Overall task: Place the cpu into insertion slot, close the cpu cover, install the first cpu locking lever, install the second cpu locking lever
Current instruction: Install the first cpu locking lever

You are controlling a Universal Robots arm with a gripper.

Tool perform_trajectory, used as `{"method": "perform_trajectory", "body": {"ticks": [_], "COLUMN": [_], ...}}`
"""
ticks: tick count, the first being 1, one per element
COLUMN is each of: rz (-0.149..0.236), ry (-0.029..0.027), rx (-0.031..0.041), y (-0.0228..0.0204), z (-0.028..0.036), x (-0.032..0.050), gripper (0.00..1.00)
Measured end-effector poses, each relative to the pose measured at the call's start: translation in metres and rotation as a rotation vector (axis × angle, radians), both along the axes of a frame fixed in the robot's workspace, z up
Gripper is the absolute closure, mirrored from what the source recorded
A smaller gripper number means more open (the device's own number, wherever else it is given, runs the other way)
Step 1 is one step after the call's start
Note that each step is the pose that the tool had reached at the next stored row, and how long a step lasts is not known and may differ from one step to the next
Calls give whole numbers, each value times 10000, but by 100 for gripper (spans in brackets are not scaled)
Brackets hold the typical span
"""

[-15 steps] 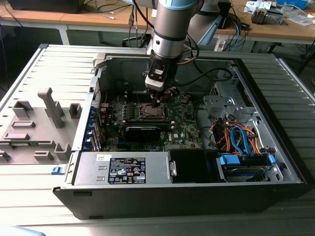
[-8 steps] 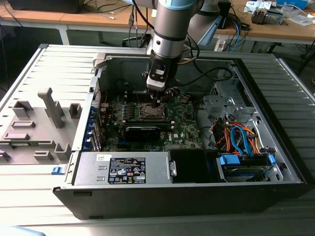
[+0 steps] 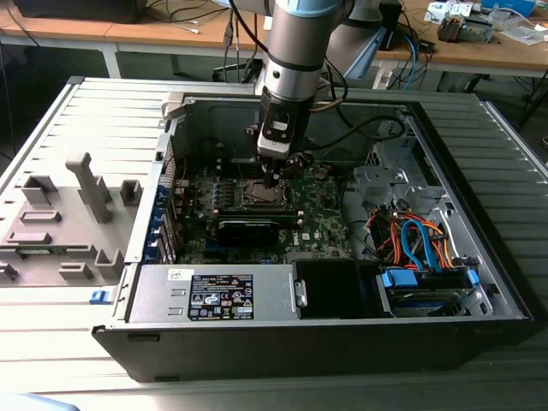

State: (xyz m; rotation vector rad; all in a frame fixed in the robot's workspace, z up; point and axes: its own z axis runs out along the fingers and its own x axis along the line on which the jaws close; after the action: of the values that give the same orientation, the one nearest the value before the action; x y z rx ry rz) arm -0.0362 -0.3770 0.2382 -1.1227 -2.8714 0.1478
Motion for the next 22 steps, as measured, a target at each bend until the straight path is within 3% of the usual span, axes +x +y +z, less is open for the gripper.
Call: {"method": "perform_trajectory", "body": {"ticks": [22], "rz": [791], "ry": [0], "rx": [0], "y": [0], "z": [0], "x": [0], "gripper": [89]}}
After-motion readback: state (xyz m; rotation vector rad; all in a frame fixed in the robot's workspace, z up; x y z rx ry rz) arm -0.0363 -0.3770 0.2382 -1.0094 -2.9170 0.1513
